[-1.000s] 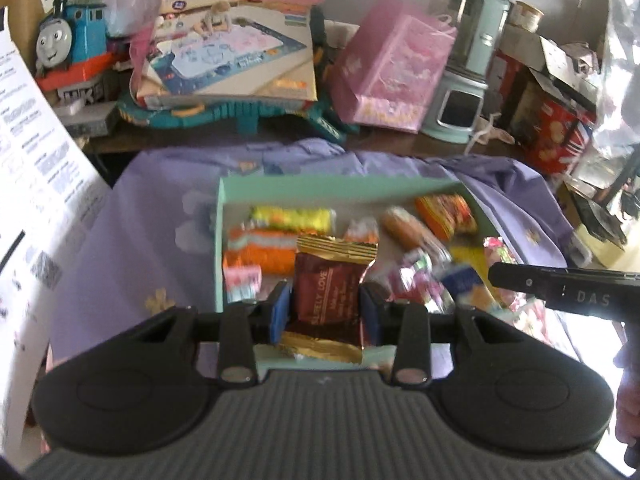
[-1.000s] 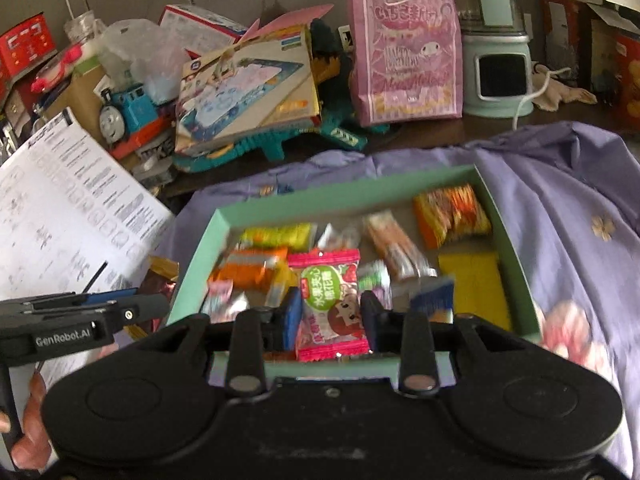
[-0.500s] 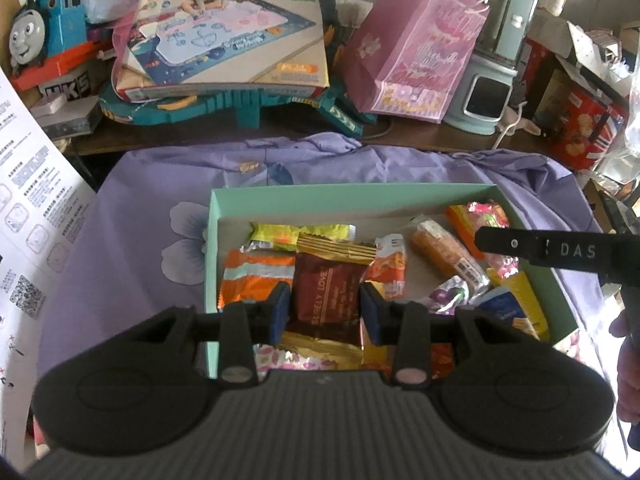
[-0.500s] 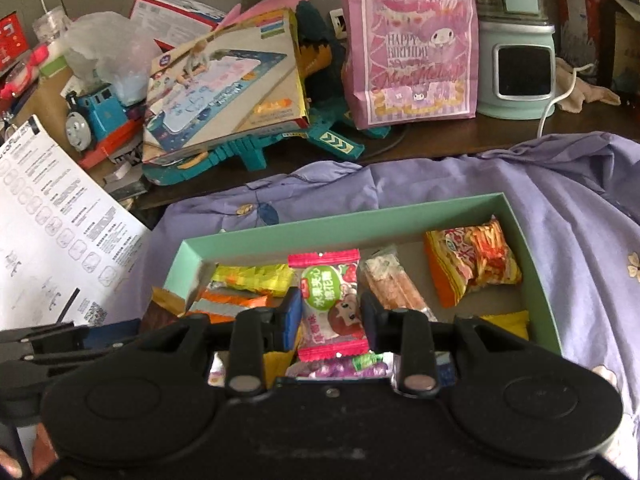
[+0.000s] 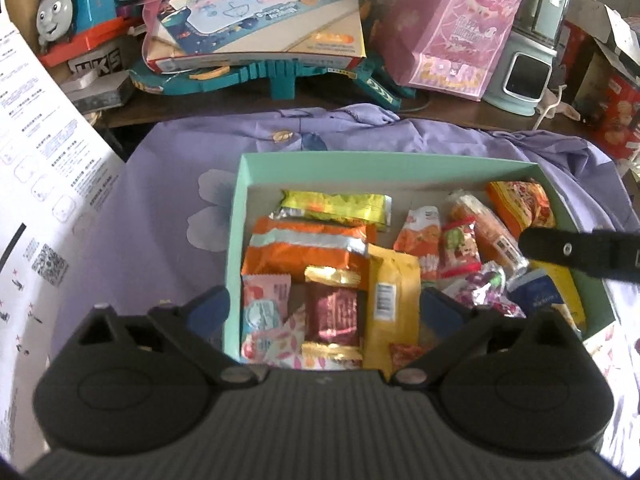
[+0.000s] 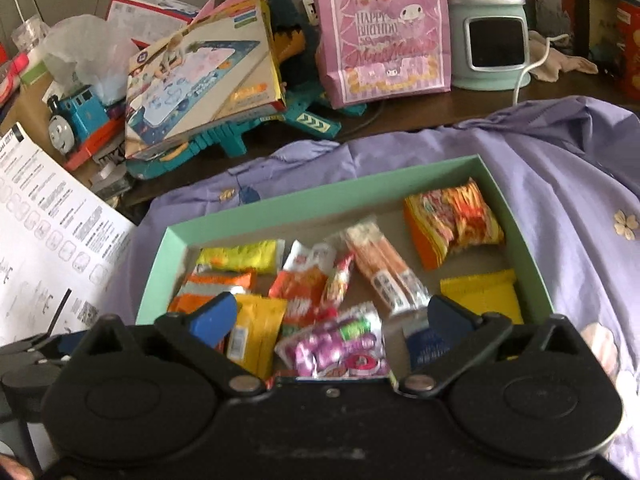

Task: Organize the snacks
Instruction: 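Move both tools back over the candies beside the box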

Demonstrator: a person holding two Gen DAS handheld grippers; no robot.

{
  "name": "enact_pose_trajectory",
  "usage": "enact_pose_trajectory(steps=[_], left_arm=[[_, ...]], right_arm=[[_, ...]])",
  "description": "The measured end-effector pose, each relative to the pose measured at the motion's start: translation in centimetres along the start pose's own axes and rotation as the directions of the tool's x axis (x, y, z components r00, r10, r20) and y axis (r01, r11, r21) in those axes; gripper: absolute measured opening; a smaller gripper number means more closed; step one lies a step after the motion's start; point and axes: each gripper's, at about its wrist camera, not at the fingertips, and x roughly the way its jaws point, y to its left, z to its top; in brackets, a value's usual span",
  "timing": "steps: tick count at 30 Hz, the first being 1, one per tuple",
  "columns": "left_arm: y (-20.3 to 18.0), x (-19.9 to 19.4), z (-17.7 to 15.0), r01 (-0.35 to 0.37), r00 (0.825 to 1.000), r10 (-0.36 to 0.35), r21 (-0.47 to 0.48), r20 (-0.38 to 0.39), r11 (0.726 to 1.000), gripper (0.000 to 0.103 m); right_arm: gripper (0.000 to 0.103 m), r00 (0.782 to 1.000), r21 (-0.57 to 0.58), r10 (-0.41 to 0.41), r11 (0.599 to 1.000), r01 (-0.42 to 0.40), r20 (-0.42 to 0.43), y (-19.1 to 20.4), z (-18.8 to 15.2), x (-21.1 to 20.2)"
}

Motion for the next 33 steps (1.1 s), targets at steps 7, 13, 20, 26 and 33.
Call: enact_pose_trajectory(steps=[7, 13, 20, 26, 33], left_arm=[[-0.4, -2.5, -0.9, 0.003, 1.000, -0.003, 0.001, 0.014, 1.000, 0.103], [-0.7, -5.1, -1.9, 0.012, 0.999, -0.012, 0.007, 0.038, 1.000, 0.103], [-0.9, -7.6, -3.7, 0.016, 0.999, -0.017, 0.016, 0.050, 1.000, 0.103], [-0.5, -8.6, -6.0, 0.011, 0.999, -0.012, 0.012, 0.033, 1.000, 0.103], [0.2, -8.9, -8.3, 0.002, 1.000, -0.002, 0.012, 0.009, 1.000, 0.103]], right_arm=[[0.103, 1.000, -0.019, -0.017, 1.000, 0.017, -0.002, 0.5, -1.8, -2.9], [0.103, 0.999, -0.027, -0.026, 0.999, 0.027, 0.018, 0.9, -3.2, -5.9], [0.103, 1.000, -0.022, -0.015, 1.000, 0.015, 0.027, 0.9, -4.8, -8.6], [0.103, 1.000, -0.006, -0.012, 1.000, 0.012, 0.013, 0.4, -6.4, -9.9], [0.103, 1.000, 0.016, -0.021, 1.000, 0.021, -0.008, -0.2, -8.3, -10.6]])
